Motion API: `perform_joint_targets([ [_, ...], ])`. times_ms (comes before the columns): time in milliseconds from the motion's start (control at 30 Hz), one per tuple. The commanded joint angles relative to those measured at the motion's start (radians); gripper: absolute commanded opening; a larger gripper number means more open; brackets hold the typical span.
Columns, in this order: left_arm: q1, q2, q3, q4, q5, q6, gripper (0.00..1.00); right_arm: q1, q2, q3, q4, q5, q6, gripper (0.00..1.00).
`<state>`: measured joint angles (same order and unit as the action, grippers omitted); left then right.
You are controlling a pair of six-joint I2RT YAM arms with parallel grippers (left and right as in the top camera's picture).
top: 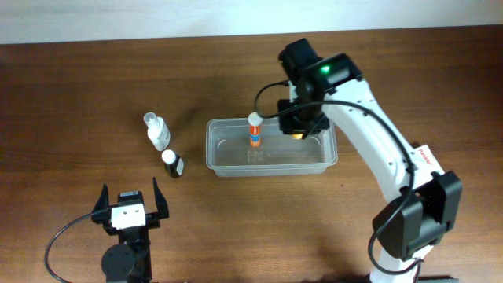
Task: Pack container
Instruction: 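Carry the gold jar with right gripper into the container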
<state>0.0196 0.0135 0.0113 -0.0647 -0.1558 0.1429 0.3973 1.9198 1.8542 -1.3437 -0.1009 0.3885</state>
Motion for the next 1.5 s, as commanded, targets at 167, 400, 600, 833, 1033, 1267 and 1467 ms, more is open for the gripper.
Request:
perform_joint_targets([
  [167, 0.001, -0.007, -0.002, -0.004, 0.006, 0.020, 1.00, 0.017, -0.009, -0.066, 0.032, 0.008, -0.098, 0.04],
  [400, 0.001, -0.007, -0.002, -0.004, 0.006, 0.020, 1.00, 0.013, -0.009, -0.116, 0.037, 0.008, -0.262, 0.04],
  [600, 0.001, -0.007, -0.002, -0.004, 0.006, 0.020, 1.00, 0.013, -0.009, -0.177, 0.058, 0.008, -0.410, 0.04],
  [833, 0.001, -0.007, -0.002, -0.004, 0.006, 0.020, 1.00, -0.003, -0.009, -0.187, 0.050, 0.008, -0.684, 0.04],
  [1033, 0.001, -0.007, -0.002, -0.004, 0.006, 0.020, 1.00, -0.025, -0.005, -0.192, 0.114, -0.158, -0.520, 0.04],
  [1267, 0.001, -0.007, -0.002, -0.004, 0.006, 0.020, 1.00, -0.017, 0.002, -0.238, 0.201, -0.158, -0.250, 0.04],
  [1467, 0.001, -0.007, -0.002, -0.004, 0.006, 0.020, 1.00, -0.015, 0.002, -0.262, 0.219, -0.157, -0.057, 0.04],
])
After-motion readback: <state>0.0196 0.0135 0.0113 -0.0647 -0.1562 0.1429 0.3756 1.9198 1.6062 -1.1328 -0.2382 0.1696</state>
